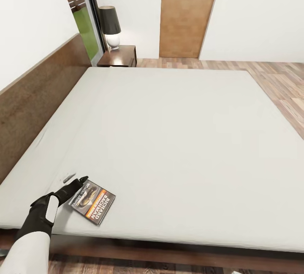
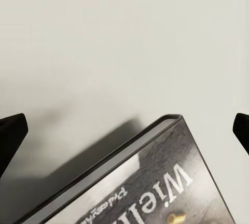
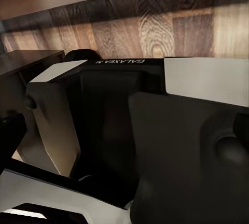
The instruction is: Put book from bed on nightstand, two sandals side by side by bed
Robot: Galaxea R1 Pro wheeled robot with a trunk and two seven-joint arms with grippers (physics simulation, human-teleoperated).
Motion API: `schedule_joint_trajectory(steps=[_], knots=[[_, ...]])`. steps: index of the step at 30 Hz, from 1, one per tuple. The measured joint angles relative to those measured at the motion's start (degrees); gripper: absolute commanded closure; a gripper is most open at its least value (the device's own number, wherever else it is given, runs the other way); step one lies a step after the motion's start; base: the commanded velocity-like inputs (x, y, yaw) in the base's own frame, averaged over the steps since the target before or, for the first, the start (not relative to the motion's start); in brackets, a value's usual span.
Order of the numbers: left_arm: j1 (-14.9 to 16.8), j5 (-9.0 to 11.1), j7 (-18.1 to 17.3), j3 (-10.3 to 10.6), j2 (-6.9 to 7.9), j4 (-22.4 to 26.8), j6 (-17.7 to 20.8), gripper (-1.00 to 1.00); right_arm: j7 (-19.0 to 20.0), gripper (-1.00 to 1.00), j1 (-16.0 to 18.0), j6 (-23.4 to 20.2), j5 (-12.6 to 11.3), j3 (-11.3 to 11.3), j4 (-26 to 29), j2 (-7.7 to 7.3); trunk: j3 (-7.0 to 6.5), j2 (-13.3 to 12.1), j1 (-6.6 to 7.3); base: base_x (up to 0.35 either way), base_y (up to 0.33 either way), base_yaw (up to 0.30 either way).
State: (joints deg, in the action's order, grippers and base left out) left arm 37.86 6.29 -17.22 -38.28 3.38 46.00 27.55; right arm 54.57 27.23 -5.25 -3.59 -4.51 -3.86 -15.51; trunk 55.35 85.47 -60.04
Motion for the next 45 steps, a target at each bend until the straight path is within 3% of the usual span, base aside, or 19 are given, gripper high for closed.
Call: schedule_joint_trajectory(steps=[45], knots=[[0.0, -0.1, 0.1, 0.0, 0.0, 0.0, 0.0, -1.0, 0.0, -1.0, 0.0, 0.0, 0.0, 0.0, 0.0, -0.01, 0.0, 0.0, 0.0, 0.0, 0.0, -0.075]])
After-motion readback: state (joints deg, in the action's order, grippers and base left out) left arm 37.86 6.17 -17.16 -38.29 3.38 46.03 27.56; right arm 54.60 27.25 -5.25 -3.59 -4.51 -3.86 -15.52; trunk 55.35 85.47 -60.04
